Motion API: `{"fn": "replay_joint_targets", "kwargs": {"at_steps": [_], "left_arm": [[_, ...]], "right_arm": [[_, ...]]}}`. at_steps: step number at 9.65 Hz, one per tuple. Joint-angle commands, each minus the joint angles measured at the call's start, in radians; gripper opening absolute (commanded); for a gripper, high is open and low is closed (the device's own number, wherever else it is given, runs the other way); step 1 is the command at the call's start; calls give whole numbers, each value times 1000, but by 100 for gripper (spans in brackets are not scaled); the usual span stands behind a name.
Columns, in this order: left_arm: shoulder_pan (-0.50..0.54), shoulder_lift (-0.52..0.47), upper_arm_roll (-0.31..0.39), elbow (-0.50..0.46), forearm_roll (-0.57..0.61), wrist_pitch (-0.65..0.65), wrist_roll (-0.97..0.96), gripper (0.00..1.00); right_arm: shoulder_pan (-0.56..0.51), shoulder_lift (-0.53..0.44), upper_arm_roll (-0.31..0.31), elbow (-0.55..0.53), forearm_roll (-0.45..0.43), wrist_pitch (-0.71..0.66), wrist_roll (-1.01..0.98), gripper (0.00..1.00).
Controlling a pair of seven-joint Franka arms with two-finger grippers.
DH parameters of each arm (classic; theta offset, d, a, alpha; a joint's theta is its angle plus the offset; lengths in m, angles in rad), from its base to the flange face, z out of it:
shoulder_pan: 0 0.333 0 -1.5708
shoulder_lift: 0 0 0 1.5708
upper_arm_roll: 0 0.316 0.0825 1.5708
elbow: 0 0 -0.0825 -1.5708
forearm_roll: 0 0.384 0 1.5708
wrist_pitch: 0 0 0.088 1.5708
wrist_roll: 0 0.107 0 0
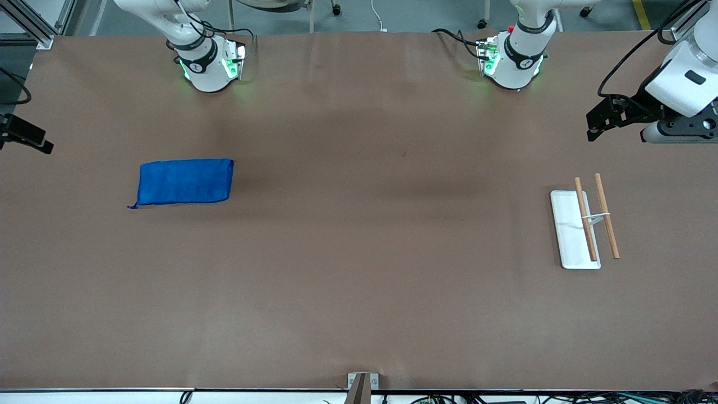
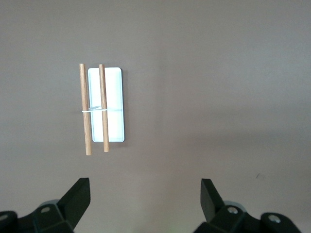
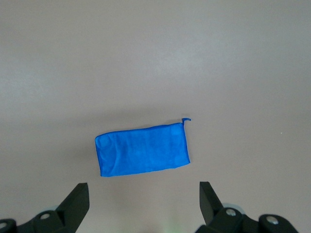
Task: Right arm passes towel to left arm to hang
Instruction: 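Reach the right gripper down to the blue towel's edge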
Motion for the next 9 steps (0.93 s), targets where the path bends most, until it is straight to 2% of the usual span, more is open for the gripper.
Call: {"fn": "replay_joint_targets", "kwargs": {"at_steps": [1,5,7,9], "left_arm": [[8,67,-7,61,-22,-44,14,100],[-8,109,-9,70,-35,-46,11,100],[-18,126,-9,71,-35,-6,9,100],[-25,187,-9,73,-27,16,0,100]], "right_arm": [[-4,-17,2,-145,-15,103,4,100],[-30,-25,-3,-514,-15,485,-34,99],[-27,-19,-3,-703,-15,738,-34,99],[11,9,-1,-837,-15,940,-33,99]]}}
